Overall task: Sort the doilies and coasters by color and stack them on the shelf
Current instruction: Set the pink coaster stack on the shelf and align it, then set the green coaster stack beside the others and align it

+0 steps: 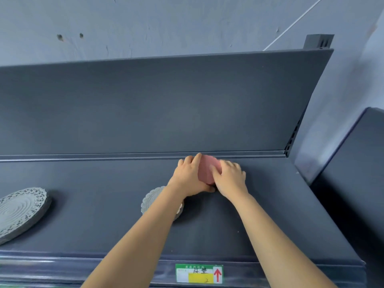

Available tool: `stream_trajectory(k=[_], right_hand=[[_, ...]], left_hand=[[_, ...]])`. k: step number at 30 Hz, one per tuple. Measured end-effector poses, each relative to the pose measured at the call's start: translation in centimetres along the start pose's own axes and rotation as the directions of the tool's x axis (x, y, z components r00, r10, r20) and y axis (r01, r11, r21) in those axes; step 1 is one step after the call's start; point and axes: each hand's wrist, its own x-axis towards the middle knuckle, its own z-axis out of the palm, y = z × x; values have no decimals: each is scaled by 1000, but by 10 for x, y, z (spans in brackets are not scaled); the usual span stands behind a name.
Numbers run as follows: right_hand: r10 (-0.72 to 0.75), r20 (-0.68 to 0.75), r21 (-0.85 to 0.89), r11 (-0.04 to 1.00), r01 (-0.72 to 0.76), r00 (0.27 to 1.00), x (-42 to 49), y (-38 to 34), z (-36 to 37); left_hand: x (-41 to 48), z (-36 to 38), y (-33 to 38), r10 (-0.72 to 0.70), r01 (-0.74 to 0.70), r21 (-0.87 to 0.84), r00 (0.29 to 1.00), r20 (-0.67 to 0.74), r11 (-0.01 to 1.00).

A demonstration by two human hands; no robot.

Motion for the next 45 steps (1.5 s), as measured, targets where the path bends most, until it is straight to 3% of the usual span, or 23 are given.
stream_trajectory(k=[2,5,8,13,17,21,25,28,33,38,45], right_hand=[[-61,46,-199,977,69,997,-1,9,14],[-119,25,-272,955,121,993,2,18,24],[-116,29,-264,957,119,993,0,15,22],[22,-12,-45,999,-23,1000,-3,1,5],[-81,-65,-80,994,76,995,-15,-32,-4],[-248,-47,-45,968,246,968,-43,-110,9],[-425,12,-39,904,425,905,-79,-209,39],[-529,83,-19,847,532,845,-111,-285,72],[-590,172,95,807,583,789,-170,-406,139],[-683,238,120,726,677,691,-222,-511,214],[-692,337,95,700,708,639,-239,-626,306]], left_hand=[[3,5,-7,9,-20,151,997,70,988],[6,10,-11,29,-39,195,998,54,980],[7,9,-11,29,-43,281,998,53,959],[-4,-12,-14,80,-51,364,995,-65,930],[-35,-45,-39,120,-41,440,981,-153,897],[-75,-91,-89,42,135,492,942,-332,860],[-132,-149,-148,-81,294,467,902,-424,834],[-188,-194,-199,-87,368,467,850,-520,804],[-298,-261,-313,-219,548,496,788,-575,673],[-383,-312,-418,-404,701,419,691,-599,577],[-452,-354,-539,-485,780,303,590,-645,547]])
